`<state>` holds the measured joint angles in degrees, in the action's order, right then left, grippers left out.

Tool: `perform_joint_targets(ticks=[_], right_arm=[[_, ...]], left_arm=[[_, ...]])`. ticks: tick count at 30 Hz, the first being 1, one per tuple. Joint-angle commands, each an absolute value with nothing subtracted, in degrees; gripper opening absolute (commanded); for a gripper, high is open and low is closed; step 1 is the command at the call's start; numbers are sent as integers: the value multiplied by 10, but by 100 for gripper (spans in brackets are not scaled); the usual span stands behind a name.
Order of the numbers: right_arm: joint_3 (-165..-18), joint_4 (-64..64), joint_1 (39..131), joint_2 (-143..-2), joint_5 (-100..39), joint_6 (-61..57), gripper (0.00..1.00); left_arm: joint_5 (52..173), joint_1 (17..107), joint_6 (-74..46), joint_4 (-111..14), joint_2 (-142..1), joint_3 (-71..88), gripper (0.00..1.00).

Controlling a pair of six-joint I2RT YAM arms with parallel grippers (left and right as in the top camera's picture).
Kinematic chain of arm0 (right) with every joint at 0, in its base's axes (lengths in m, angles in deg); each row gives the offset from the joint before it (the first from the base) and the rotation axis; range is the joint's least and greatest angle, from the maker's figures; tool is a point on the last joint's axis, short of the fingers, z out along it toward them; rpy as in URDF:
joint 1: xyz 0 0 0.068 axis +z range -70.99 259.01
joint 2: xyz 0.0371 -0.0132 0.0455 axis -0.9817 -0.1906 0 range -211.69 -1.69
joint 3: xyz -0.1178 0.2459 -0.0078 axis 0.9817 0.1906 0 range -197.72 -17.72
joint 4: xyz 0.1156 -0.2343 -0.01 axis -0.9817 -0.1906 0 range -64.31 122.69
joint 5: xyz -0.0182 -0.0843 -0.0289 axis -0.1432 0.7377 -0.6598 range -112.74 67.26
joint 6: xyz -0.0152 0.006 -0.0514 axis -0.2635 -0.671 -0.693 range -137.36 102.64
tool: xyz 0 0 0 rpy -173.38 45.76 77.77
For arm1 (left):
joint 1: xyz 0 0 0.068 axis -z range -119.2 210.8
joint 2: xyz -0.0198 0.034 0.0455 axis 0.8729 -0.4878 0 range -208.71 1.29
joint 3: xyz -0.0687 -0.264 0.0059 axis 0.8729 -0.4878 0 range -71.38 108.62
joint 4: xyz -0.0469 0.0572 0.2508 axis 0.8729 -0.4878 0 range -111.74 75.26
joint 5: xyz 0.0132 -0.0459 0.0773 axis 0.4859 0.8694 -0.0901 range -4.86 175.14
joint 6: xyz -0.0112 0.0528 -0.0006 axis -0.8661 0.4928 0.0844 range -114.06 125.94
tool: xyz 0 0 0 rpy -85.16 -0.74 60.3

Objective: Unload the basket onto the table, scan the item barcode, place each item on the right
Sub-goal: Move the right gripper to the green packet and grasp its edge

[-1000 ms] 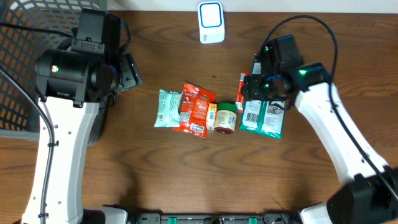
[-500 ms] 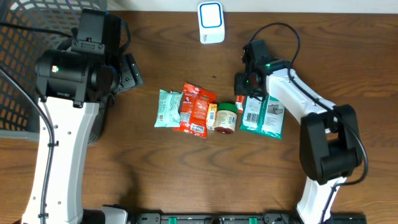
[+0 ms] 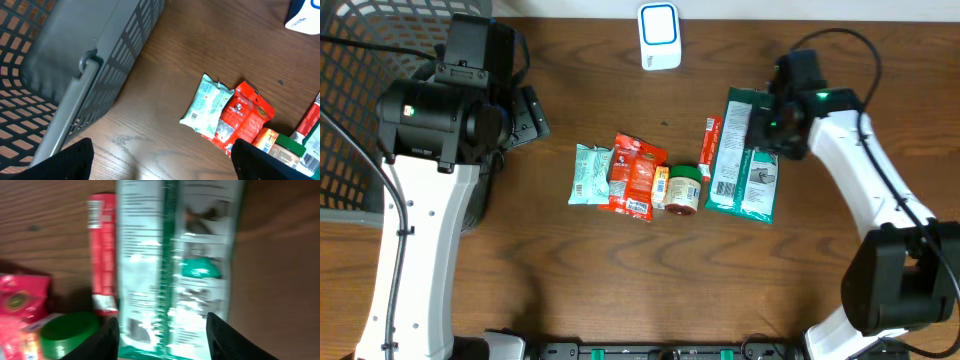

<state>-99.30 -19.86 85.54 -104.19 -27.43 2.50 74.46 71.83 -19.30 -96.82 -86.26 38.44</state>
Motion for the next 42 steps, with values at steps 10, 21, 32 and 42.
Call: perform_joint_targets(ticks=[10,21,32,42], right_arm=[[-838,-98,753,-1067,-358,-76,67],[-741,83,753,-1068,-365,-95,68],[-623,225,753,-1068,-365,-95,35],[-636,195,720,-982,-367,-130,1]], left_arm=[[737,716,-187,-970,-864,379,88],[737,716,-187,-970,-864,379,88],[737,716,-187,-970,-864,379,88],[737,716,-187,-970,-864,379,88]])
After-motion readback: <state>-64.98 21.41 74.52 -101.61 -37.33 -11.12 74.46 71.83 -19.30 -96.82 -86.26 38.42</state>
